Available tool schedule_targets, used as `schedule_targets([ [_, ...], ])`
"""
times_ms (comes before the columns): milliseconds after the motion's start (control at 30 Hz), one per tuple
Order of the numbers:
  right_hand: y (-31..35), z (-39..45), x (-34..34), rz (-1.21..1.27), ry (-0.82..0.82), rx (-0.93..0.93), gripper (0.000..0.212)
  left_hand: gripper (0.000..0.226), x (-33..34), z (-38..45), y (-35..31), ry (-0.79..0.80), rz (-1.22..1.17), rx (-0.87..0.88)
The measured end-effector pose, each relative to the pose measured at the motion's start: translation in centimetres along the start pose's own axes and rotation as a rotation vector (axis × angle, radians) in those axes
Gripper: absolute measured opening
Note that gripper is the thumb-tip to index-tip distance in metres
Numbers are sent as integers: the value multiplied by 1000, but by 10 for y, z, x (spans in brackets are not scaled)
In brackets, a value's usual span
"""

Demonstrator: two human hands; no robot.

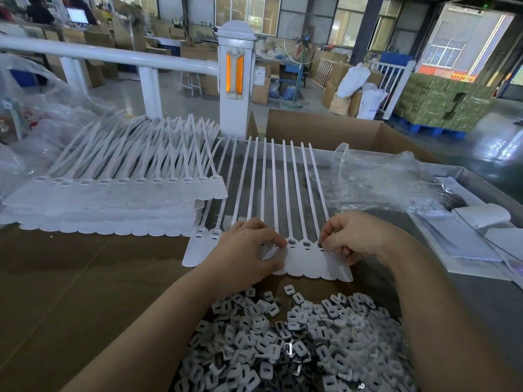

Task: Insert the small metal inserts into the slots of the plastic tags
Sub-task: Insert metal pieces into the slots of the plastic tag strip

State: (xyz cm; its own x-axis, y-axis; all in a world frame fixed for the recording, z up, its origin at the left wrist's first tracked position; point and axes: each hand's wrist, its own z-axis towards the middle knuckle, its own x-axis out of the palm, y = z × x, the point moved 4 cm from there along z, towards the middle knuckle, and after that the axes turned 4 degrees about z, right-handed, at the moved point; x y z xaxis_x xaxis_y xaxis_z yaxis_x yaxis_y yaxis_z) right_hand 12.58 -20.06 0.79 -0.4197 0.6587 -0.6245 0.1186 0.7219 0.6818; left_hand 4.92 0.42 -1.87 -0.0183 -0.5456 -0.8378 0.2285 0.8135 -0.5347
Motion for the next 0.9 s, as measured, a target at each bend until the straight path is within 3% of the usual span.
schedule_targets([
  [367,1,-1,1,35,-34,9,11,20,-8,-3,-11,-23,-49,79],
  [667,2,0,2,66,-32,35,9,20,0,-11,-22,228,51,278],
  [900,3,-1,3,55,-29,31,12,14,4,-11,-22,298,-19,239],
])
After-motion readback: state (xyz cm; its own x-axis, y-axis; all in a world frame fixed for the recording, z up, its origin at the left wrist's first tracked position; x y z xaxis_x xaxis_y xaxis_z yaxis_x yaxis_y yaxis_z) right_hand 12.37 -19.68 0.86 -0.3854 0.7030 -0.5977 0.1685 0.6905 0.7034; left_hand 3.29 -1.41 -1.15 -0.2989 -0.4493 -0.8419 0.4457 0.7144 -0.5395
